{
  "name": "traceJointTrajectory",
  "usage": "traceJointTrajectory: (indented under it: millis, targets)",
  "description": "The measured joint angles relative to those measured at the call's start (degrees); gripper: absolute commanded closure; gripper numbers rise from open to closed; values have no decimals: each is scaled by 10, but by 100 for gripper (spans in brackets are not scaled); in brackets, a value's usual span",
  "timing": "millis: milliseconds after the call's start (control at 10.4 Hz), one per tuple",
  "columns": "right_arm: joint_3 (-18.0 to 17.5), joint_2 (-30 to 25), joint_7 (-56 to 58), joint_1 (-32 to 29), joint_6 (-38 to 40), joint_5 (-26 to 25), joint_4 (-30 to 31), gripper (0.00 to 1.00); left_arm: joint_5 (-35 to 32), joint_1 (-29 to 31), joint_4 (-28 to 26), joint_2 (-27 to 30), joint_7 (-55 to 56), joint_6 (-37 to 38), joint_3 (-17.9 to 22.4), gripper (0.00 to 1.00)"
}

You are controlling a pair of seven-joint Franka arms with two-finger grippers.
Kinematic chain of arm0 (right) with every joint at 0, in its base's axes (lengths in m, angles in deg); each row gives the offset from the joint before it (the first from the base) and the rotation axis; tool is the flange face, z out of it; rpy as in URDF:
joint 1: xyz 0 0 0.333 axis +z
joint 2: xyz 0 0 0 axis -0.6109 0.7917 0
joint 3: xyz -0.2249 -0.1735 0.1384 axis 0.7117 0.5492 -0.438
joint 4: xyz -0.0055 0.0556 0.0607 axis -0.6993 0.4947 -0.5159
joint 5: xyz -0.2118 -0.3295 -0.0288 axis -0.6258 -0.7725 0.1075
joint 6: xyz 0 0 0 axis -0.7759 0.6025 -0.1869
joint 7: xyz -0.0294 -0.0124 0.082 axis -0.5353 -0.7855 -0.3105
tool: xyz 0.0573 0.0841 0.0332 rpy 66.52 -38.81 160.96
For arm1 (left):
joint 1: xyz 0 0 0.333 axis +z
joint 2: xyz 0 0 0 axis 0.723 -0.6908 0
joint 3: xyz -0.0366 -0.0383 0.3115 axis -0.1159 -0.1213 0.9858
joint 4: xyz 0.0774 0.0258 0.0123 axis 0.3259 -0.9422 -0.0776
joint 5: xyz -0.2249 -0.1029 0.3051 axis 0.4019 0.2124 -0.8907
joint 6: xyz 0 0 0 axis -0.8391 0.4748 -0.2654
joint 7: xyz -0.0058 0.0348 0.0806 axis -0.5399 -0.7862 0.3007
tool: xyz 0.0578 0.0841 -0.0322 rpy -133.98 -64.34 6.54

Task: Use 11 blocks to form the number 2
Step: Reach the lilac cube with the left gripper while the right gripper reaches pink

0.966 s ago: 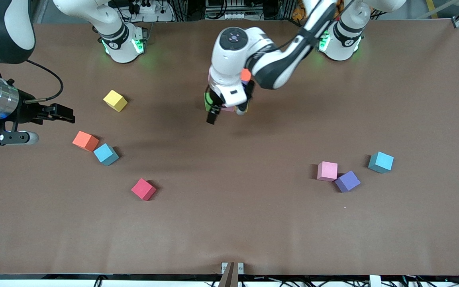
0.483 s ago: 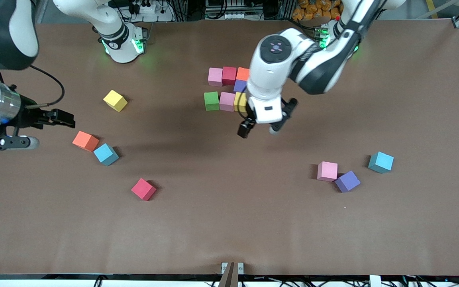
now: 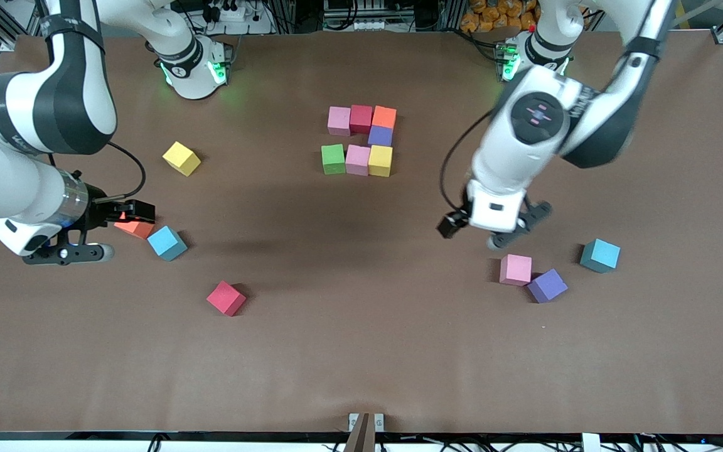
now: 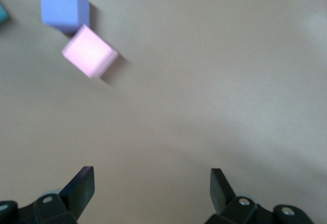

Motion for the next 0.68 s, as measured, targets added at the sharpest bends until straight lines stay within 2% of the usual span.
traceJointTrajectory:
  millis: [386,676]
  targets:
    - [-10,12,4,4,-49,8,7,0,0,23,-28,-21,-302,8,64,0]
    - [-30,36,4,10,-69,10,9,0,-2,24,-28,-54,-405,-17,91,0]
